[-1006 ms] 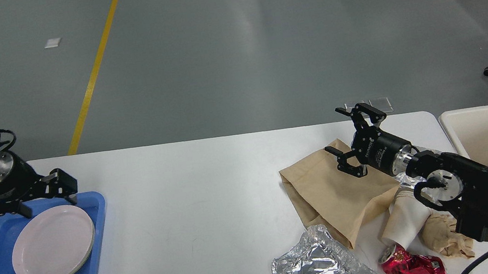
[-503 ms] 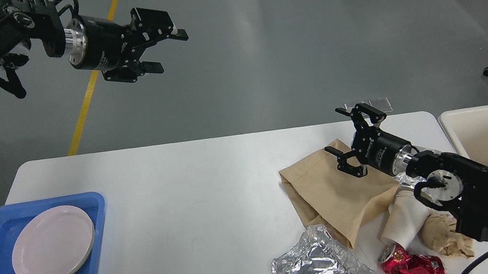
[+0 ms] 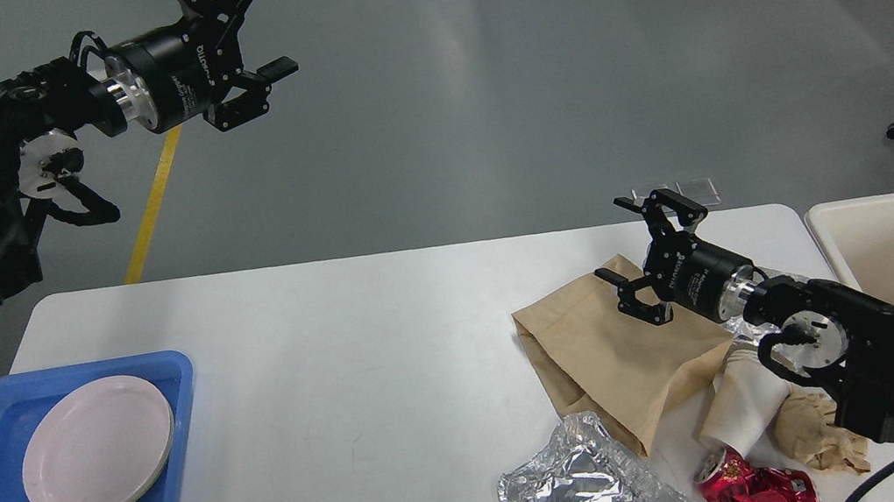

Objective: Tidy desktop
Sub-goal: 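Release the pink plate and raise the left gripper above the tray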

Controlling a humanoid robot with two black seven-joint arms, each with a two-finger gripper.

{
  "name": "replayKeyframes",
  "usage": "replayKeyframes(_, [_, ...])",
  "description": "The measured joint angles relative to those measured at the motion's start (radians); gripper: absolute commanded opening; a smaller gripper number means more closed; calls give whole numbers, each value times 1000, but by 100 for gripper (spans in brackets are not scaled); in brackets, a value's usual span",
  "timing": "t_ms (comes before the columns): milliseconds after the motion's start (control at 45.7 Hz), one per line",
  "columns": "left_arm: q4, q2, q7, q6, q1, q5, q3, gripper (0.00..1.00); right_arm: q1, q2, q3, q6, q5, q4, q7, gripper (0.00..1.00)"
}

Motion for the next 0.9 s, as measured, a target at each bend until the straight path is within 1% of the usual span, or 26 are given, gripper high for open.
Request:
replayKeyframes(88, [4,-11,0,11,56,-35,-105,96,0,0,0,0,0,0,0,100])
replayKeyframes(197, [7,-20,0,53,147,-52,-259,96,0,0,0,0,0,0,0,100])
replayKeyframes(284, [7,-21,0,93,203,-54,-327,96,0,0,0,0,0,0,0,100])
replayKeyframes(394, [7,-21,0,130,236,-63,-352,96,0,0,0,0,0,0,0,100])
replayKeyframes(591, [13,-40,0,160,284,-68,-399,97,0,0,0,0,0,0,0,100])
replayKeyframes(897, [22,-87,0,210,430,-67,-430,96,0,0,0,0,0,0,0,100])
